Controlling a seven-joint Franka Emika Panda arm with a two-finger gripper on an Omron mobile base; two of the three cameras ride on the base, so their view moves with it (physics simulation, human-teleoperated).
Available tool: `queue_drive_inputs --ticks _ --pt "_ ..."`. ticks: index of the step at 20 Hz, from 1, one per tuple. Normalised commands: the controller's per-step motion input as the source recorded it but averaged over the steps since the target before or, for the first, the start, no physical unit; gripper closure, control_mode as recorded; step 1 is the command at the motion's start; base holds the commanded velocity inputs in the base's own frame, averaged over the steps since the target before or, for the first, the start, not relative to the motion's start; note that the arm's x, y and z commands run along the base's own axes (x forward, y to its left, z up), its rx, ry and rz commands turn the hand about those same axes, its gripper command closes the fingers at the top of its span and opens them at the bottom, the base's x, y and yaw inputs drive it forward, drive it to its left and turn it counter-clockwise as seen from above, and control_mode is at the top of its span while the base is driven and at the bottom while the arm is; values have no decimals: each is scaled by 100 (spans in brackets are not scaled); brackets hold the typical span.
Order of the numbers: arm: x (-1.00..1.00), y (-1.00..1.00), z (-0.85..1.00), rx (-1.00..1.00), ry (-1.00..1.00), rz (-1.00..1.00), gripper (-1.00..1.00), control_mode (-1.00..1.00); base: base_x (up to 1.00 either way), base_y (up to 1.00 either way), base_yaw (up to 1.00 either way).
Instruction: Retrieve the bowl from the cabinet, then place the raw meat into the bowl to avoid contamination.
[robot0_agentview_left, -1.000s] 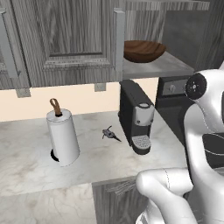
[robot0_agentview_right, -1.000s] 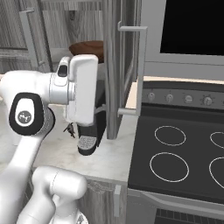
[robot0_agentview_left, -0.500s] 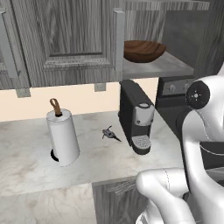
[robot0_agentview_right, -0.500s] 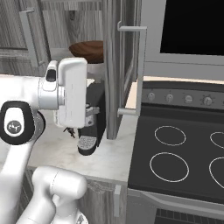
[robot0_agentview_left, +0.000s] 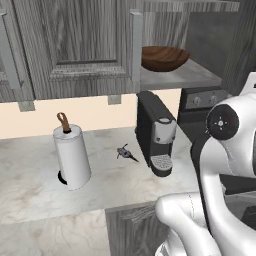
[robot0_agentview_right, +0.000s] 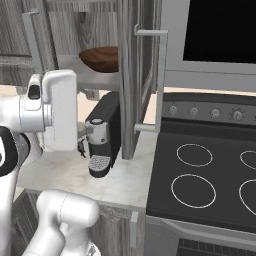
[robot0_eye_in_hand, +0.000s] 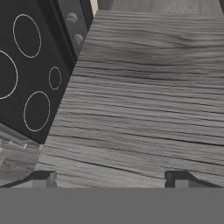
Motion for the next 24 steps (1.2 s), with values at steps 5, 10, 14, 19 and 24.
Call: queue_drive_inputs --ticks 5,10,14,19,24 --pt "-7 33 0 8 1 10 -100 -100 0 0 0" --pt "-1 27 0 13 2 14 -100 -100 0 0 0" --pt "0 29 0 15 2 16 -100 -100 0 0 0" --pt "3 30 -4 17 0 21 -100 -100 0 0 0" --pt "11 31 -6 18 0 24 -100 -100 0 0 0"
